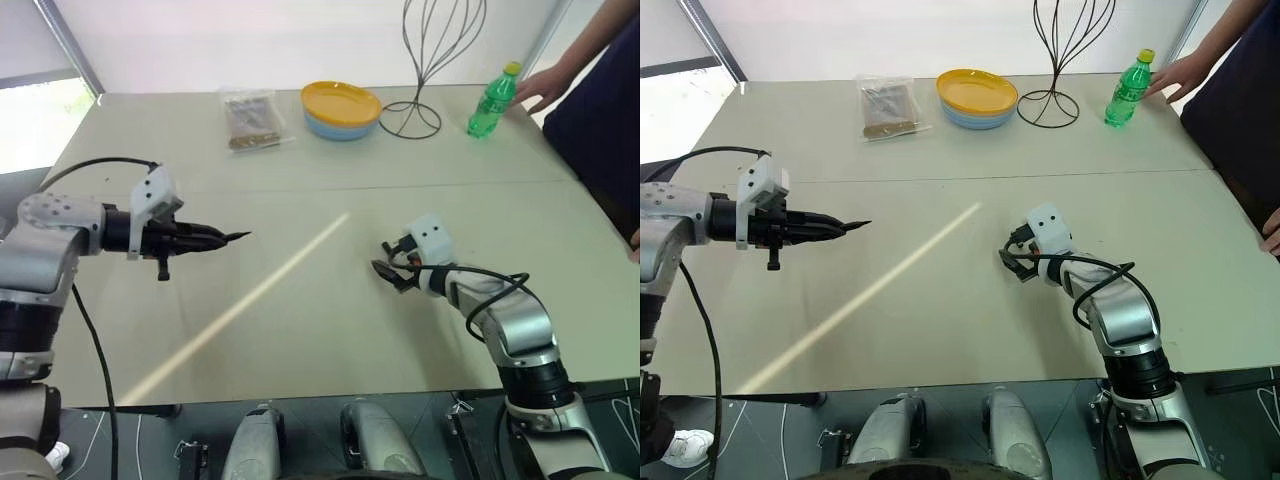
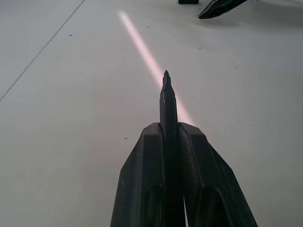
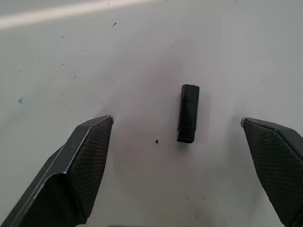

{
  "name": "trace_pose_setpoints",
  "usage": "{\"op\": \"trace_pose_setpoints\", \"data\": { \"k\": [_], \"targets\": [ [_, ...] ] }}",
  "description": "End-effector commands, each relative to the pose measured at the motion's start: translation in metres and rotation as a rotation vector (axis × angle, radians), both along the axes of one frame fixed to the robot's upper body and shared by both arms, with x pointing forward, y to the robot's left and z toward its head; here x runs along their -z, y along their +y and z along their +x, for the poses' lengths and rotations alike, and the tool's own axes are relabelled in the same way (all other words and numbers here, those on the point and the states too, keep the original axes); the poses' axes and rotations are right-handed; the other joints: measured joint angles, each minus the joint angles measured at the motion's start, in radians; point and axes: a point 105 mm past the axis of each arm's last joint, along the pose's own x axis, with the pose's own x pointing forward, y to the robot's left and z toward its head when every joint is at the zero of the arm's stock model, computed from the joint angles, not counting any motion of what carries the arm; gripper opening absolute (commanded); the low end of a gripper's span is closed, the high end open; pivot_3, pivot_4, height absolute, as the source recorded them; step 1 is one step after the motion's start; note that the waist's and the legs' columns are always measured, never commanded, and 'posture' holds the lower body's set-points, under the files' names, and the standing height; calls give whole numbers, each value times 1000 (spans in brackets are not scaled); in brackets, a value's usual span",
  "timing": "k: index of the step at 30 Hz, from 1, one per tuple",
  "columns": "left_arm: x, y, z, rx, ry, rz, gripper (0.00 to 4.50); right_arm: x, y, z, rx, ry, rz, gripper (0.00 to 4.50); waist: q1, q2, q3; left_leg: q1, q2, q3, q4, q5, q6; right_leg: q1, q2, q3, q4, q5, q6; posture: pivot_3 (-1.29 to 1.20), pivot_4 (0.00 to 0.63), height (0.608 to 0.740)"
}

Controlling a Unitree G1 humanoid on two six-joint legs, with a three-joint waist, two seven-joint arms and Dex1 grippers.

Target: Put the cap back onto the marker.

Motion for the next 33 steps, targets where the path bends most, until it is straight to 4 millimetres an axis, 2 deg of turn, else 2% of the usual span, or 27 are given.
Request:
{"op": "trace_pose_setpoints", "data": {
  "k": [1,3,6,9,10,11,13,17,20,22,27,30,33],
  "targets": [
    [-16,2,-1,-11,-65,-17,121,-2,4,2,-7,-25,6,4500,0,0,0,0,0,0,0,0,0,0,0,0,0,0,0,0,150,740],
    [-15,3,-2,-20,-64,-18,121,2,5,3,-3,-14,21,4500,0,0,0,0,0,0,1,0,0,0,0,0,0,0,0,0,150,740],
    [-12,3,-2,-29,-66,-19,0,7,4,6,9,-2,33,3656,-1,-1,-1,0,0,0,1,0,0,0,0,0,0,0,0,0,150,740],
    [-11,3,-2,-35,-70,-25,0,10,0,9,22,7,43,2284,0,-1,-1,0,0,0,2,0,0,1,0,0,1,0,0,0,150,740],
    [-11,2,-1,-36,-71,-26,0,11,0,10,24,9,45,1665,0,-1,-1,1,0,0,2,0,0,1,0,0,1,0,0,0,150,740],
    [-11,2,-1,-38,-72,-27,0,12,-2,11,28,12,45,1320,0,-1,-1,1,0,0,2,0,0,1,0,0,1,0,0,0,150,740],
    [-11,2,-1,-41,-73,-28,0,14,-4,12,34,16,39,153,0,-2,-1,1,0,0,3,0,0,2,0,0,1,0,0,0,150,740],
    [-11,2,-3,-41,-69,-29,0,14,-6,12,25,10,24,67,-1,-2,-2,1,0,0,3,0,0,2,0,0,1,0,0,0,150,740],
    [-9,2,-5,-23,-55,-24,0,1,-6,11,-118,-74,-78,67,0,-2,-2,2,0,0,3,0,0,2,0,0,2,0,0,0,150,740],
    [-9,-4,-8,8,-36,-46,0,-18,2,8,-306,-161,-141,67,4,-2,-2,1,0,0,4,0,0,2,0,0,1,0,0,0,150,740],
    [-6,-22,-5,101,-45,-19,0,-60,23,-8,-677,-246,-145,67,1,-2,-1,1,0,1,4,0,0,2,0,0,1,0,1,0,150,740],
    [-9,-31,1,131,-66,-18,0,-74,29,-9,-771,-260,-143,67,2,-2,-2,2,0,0,4,0,0,2,1,0,2,0,1,0,150,740],
    [-18,-50,9,186,-124,-37,0,-90,40,-6,-868,-286,-154,67,4,-2,-1,1,0,0,4,0,0,2,1,0,2,0,1,0,150,740]
  ]
}}
